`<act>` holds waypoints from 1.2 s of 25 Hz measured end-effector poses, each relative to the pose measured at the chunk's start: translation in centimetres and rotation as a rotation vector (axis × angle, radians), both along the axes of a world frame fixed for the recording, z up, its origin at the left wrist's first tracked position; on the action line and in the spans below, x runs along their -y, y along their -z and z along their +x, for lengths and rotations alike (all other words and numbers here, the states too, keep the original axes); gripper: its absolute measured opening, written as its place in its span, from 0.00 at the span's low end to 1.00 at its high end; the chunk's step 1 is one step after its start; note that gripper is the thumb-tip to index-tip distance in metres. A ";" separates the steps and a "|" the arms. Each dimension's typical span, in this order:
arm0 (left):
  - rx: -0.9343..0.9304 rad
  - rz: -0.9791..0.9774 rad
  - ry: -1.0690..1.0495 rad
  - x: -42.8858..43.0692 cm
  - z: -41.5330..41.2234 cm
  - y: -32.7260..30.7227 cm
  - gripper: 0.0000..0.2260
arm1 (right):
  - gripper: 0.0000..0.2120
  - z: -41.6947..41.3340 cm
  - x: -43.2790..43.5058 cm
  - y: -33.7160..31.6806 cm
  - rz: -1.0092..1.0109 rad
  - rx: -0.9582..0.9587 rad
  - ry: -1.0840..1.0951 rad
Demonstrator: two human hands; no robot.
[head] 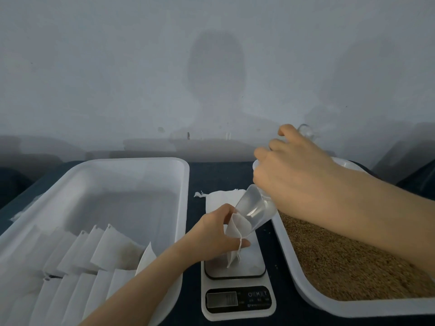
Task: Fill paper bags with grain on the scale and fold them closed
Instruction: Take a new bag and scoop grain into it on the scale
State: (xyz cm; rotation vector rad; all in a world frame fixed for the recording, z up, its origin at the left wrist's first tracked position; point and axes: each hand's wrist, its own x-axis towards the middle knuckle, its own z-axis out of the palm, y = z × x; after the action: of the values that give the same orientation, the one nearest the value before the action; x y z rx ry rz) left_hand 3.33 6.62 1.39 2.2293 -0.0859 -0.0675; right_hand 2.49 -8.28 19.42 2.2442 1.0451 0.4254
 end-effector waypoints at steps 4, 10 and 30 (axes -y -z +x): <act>-0.006 0.020 -0.009 -0.2 -0.3 -0.2 0.18 | 0.05 1.4 3.9 -0.3 0.120 0.055 0.033; -0.004 0.005 -0.008 -0.1 -0.1 -0.2 0.21 | 0.04 5.3 13.3 3.5 0.588 -0.056 0.403; -0.006 -0.015 -0.008 -0.1 -0.3 0.0 0.22 | 0.17 10.3 10.3 13.7 0.474 -0.291 0.896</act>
State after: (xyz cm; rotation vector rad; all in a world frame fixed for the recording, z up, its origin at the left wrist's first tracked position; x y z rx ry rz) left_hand 3.07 6.75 1.37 2.2145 -0.0734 -0.0691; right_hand 12.76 -18.54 5.76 2.9611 -0.0439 -0.0647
